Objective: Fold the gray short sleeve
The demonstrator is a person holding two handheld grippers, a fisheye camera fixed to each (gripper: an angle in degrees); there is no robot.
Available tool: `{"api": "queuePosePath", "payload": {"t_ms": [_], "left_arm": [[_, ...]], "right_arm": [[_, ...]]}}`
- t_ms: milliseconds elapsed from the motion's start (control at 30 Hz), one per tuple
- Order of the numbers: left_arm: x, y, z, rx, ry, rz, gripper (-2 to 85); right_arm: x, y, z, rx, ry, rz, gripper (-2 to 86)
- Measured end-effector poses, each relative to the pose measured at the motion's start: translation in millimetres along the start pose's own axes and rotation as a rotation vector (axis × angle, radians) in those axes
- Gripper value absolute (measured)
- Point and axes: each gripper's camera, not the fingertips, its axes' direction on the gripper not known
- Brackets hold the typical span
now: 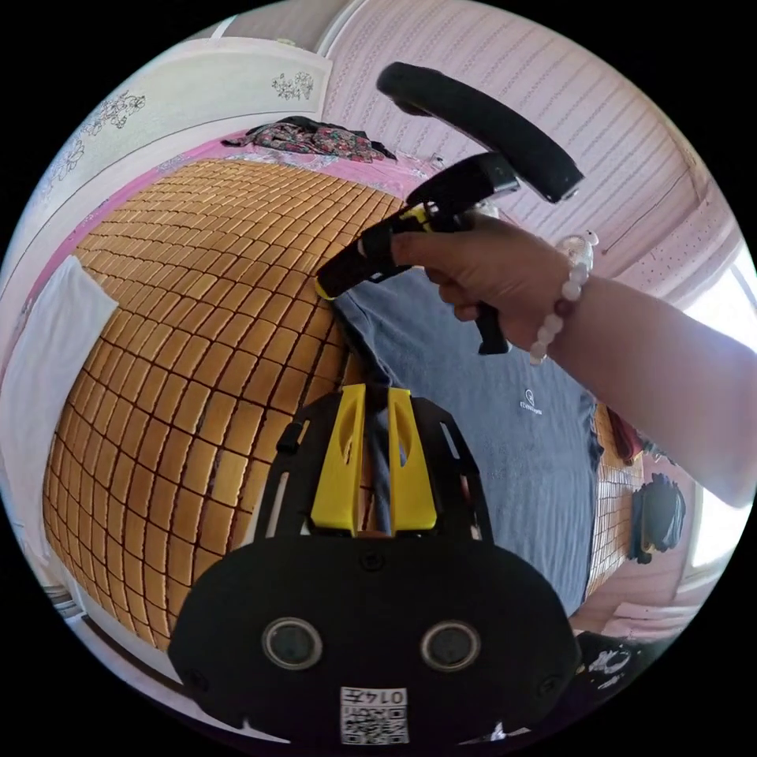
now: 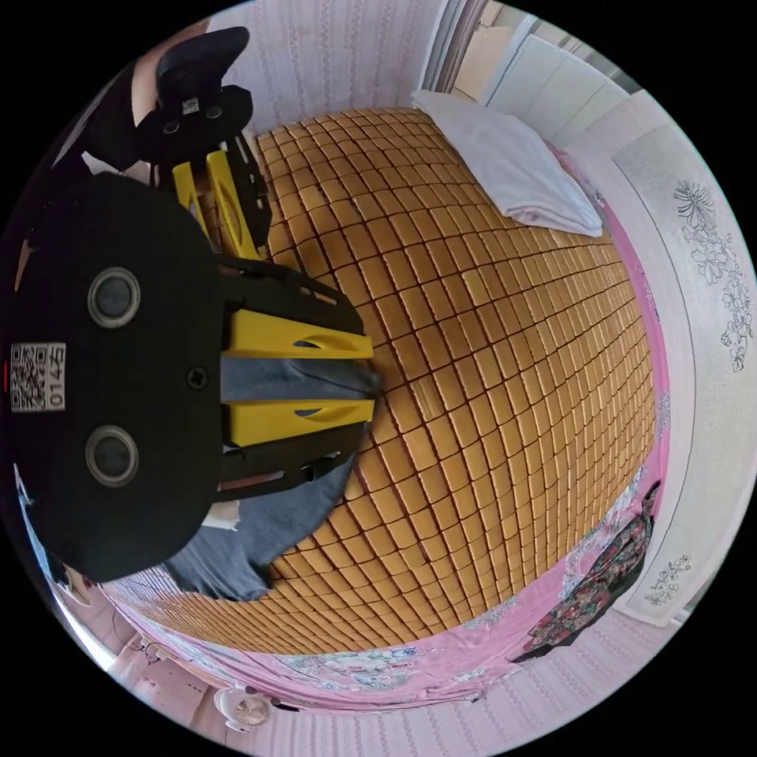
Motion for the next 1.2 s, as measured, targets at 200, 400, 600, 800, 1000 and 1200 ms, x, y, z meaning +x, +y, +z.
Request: {"api": "queuePosePath", "payload": {"t_ms": [200, 400, 600, 800, 1000, 1200], "left_arm": [[26, -16, 14, -0.046, -0.04, 0.037, 4.3], [53, -37, 20, -0.087, -0.022, 0.086, 4.0], [91, -54, 26, -0.079, -0.048, 0.161, 4.0], [147, -64, -4, 0.077, -0.021, 0.212, 5.1], [213, -69, 9, -0.014, 0.099, 0.285, 7.4], [272, -89, 24, -0.1, 0.196, 0.353, 6.3]], "right_arm": [[-13, 16, 11, 0.062, 0.116, 0.028, -0.3], [-18, 38, 21, 0.08, 0.14, 0.023, -0.7], [-4, 71, 30, 0.138, 0.055, 0.062, -0.6], [49, 157, -7, 0.355, -0.183, 0.253, 1.0], [86, 270, 4, 0.317, -0.207, 0.45, 8.0], [82, 381, 14, 0.299, -0.172, 0.561, 8.0]]}}
